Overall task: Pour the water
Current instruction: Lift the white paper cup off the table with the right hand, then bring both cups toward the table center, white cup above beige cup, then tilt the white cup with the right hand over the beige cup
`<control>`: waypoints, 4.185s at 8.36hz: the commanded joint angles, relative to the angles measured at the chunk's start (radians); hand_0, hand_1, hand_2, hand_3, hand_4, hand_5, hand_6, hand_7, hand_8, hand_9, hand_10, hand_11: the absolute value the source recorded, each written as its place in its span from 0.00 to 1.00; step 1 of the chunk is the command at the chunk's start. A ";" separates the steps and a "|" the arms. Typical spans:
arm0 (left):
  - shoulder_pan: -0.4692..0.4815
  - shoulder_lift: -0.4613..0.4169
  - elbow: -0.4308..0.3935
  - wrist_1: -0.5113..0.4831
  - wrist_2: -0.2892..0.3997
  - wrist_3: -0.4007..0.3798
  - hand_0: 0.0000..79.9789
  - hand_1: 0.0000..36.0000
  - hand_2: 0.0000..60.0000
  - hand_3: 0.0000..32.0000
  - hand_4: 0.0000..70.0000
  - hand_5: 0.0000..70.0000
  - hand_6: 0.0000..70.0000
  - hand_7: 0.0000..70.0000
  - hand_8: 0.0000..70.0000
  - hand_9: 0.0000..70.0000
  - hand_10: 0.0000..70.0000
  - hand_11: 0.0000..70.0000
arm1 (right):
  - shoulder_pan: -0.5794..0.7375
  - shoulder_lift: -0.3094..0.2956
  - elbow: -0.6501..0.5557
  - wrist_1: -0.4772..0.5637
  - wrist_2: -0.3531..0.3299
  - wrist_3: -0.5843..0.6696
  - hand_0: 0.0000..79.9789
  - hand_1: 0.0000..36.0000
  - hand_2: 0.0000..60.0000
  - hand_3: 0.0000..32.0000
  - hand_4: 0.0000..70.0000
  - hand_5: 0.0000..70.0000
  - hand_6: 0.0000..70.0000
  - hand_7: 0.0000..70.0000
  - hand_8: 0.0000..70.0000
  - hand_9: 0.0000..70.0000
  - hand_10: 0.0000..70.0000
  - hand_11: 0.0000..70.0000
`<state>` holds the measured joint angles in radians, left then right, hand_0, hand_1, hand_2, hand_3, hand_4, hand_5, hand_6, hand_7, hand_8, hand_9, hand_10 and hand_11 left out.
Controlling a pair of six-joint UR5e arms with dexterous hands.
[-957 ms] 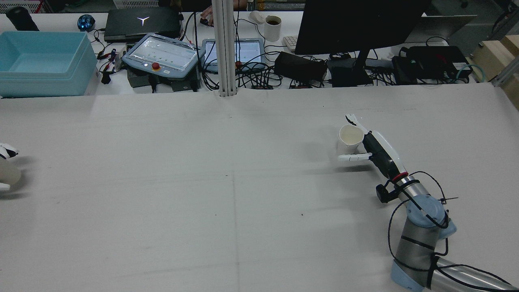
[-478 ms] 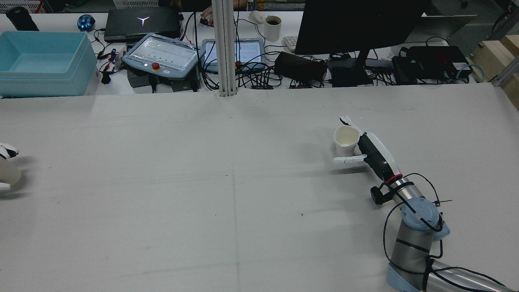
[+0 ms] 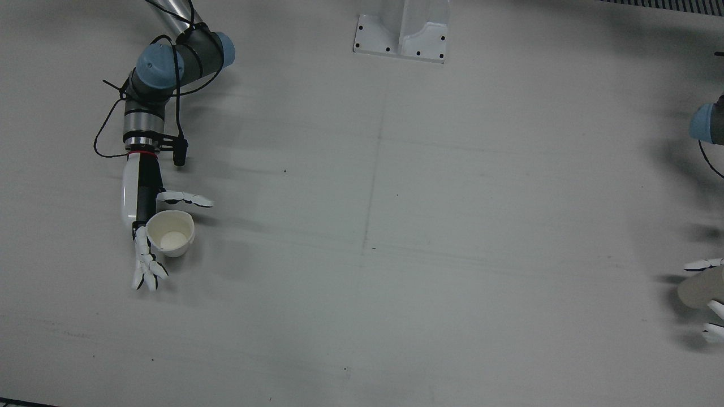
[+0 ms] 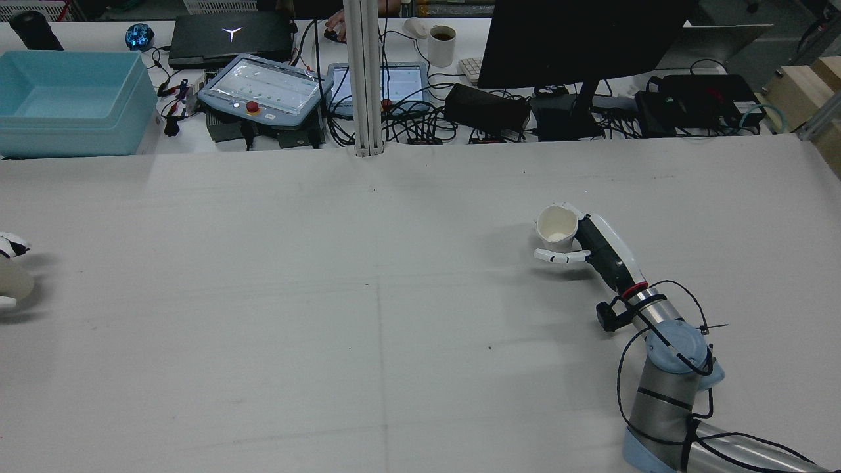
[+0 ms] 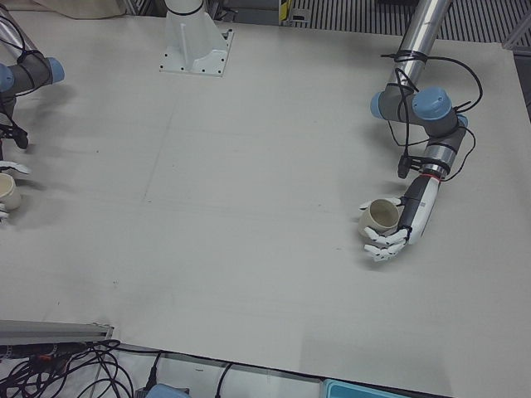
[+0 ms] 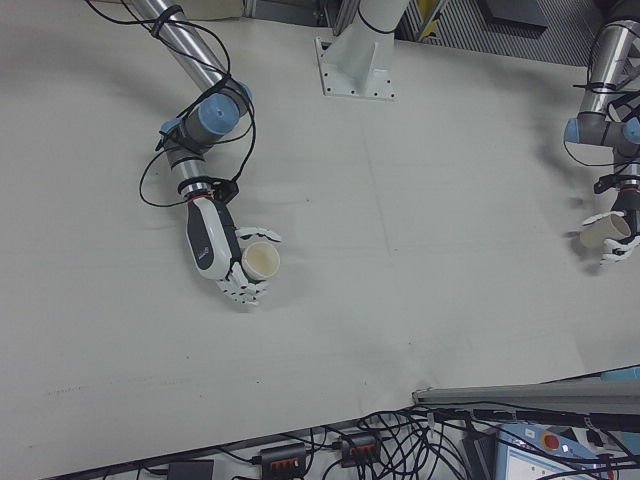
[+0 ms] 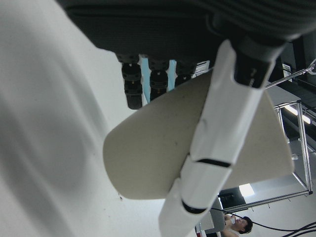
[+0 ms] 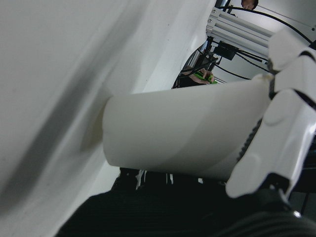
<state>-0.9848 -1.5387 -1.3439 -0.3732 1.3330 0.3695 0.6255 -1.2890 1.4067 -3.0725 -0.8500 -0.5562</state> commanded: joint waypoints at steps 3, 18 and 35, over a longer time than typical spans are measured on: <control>-0.002 0.000 0.003 -0.001 0.000 0.002 1.00 1.00 0.27 0.00 0.76 1.00 0.37 0.53 0.30 0.44 0.20 0.33 | 0.000 0.000 0.006 0.000 0.000 0.009 0.57 0.35 0.49 0.00 0.15 0.94 0.50 0.58 0.40 0.57 0.28 0.43; 0.202 -0.362 -0.185 0.270 0.107 0.022 1.00 0.97 0.25 0.00 0.85 1.00 0.40 0.56 0.29 0.42 0.19 0.31 | 0.143 0.014 0.215 -0.011 -0.009 -0.027 0.58 0.63 1.00 0.00 0.34 1.00 0.75 0.95 0.54 0.74 0.31 0.46; 0.451 -0.715 -0.207 0.464 0.104 0.177 1.00 0.97 0.26 0.00 0.82 1.00 0.42 0.56 0.32 0.46 0.20 0.33 | 0.198 0.063 0.735 -0.439 -0.451 -0.864 0.58 0.59 1.00 0.00 0.43 1.00 0.64 0.86 0.41 0.59 0.25 0.37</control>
<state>-0.5371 -2.2445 -1.5548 0.0919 1.4374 0.5451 0.7713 -1.2249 2.1279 -3.4483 -1.2282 -1.4172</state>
